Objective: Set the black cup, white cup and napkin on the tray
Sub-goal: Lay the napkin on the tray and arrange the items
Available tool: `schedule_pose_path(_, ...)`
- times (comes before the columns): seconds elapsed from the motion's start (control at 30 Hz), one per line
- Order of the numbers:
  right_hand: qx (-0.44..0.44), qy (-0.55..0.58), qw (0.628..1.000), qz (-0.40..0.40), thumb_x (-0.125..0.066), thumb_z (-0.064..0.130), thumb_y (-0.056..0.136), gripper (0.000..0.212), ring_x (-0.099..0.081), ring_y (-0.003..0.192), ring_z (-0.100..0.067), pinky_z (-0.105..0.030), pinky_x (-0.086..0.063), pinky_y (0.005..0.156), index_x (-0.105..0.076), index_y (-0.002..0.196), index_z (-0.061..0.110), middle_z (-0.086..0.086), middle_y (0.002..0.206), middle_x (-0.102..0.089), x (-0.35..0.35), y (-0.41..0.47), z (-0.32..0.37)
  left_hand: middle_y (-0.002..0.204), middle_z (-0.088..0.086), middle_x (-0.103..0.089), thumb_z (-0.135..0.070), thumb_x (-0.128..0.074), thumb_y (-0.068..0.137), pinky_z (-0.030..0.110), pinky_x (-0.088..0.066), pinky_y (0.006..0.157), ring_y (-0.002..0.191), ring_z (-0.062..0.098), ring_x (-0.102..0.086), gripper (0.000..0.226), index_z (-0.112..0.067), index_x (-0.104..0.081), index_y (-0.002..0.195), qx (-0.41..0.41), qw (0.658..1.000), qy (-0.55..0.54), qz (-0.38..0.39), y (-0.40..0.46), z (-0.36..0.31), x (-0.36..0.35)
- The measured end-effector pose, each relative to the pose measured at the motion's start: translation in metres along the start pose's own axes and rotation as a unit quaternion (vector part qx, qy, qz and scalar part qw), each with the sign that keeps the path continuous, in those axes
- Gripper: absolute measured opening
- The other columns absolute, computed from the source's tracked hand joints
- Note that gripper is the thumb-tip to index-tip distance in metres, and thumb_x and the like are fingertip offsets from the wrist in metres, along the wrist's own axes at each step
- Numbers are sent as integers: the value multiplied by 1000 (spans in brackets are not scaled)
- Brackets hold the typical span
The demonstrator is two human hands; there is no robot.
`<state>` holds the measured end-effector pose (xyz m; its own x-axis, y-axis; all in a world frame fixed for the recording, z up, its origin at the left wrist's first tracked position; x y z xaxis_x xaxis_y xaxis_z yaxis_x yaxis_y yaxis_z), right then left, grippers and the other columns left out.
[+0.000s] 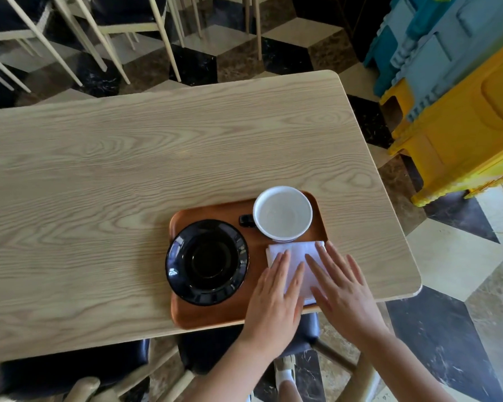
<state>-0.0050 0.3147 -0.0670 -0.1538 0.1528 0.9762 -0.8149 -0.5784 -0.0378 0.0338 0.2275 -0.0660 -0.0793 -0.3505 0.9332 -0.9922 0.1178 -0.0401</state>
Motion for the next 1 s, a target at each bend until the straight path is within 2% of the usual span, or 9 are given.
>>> schedule_pose_path(0.1,-16,-21,999,40,-25,30,94,48,-8,142,-20,-39,-9,112,-32,139,17,-9,151,-28,-19,-3,-5,142,18,-42,-32,-34,88,38,-45,98,132,29,-39,48,-12,-51,129,21,999,29,35,3,3,-13)
schedule_pose_path(0.23,-31,-19,998,45,-9,32,97,53,-8,141,-18,-36,-7,114,-34,139,14,-9,149,-31,-21,-2,-4,143,17,-42,-32,-32,88,37,-41,100,132,27,-38,50,-13,-51,129,19,997,58,48,3,5,-16)
schedule_pose_path(0.37,-35,-24,998,50,-24,27,94,48,-15,141,-20,-36,-8,114,-36,139,12,-10,149,-31,-22,-2,-1,142,16,-43,-32,-33,88,38,-41,100,132,27,-39,49,-14,-51,129,15,997,60,49,2,8,-17)
schedule_pose_path(0.53,-28,-35,997,56,-6,32,96,57,-23,139,-23,-37,-10,112,-37,139,12,-9,149,-33,-23,-1,13,145,16,-38,-34,-30,89,38,-35,104,135,27,-34,51,-13,-46,134,15,996,74,46,-6,18,-13)
schedule_pose_path(0.67,-20,-36,998,48,-24,28,93,50,-13,141,-20,-37,-7,112,-37,138,12,-8,149,-31,-25,1,26,147,16,-36,-34,-29,91,39,-31,106,136,27,-31,52,-13,-44,135,25,995,84,41,-14,27,-9)
schedule_pose_path(0.77,-21,-33,999,38,-11,30,96,52,-6,140,-17,-36,-4,113,-35,139,13,-7,149,-27,-25,2,29,147,16,-36,-35,-29,91,38,-28,107,137,27,-29,52,-13,-44,135,22,995,95,34,-16,30,-8)
schedule_pose_path(0.83,-18,-33,999,36,-17,28,95,49,-5,140,-16,-36,-4,113,-34,139,13,-7,149,-27,-25,2,31,147,16,-35,-35,-28,91,38,-27,108,137,27,-28,52,-13,-43,136,21,994,98,33,-17,31,-9)
schedule_pose_path(0.93,-16,-32,999,35,-18,28,95,49,-10,141,-19,-35,-3,113,-35,138,13,-7,149,-28,-22,3,32,147,17,-35,-34,-29,92,39,-28,107,137,27,-28,51,-12,-42,136,21,994,99,28,-17,30,-8)
schedule_pose_path(1.0,-21,-32,998,39,-28,27,90,49,-21,140,-21,-34,-3,112,-40,136,12,-9,147,-34,-20,4,32,146,17,-37,-33,-30,92,39,-31,106,136,28,-30,50,-12,-45,134,25,994,100,30,-17,28,-9)
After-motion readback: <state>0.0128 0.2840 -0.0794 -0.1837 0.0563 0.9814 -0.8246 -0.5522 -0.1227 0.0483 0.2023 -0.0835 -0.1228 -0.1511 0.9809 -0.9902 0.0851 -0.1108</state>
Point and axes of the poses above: each hand's wrist, its own y-axis towards the middle knuckle, its own x-axis out of the back of the hand, z = x × y, the point moved 10 cm from there along y, towards the middle knuckle
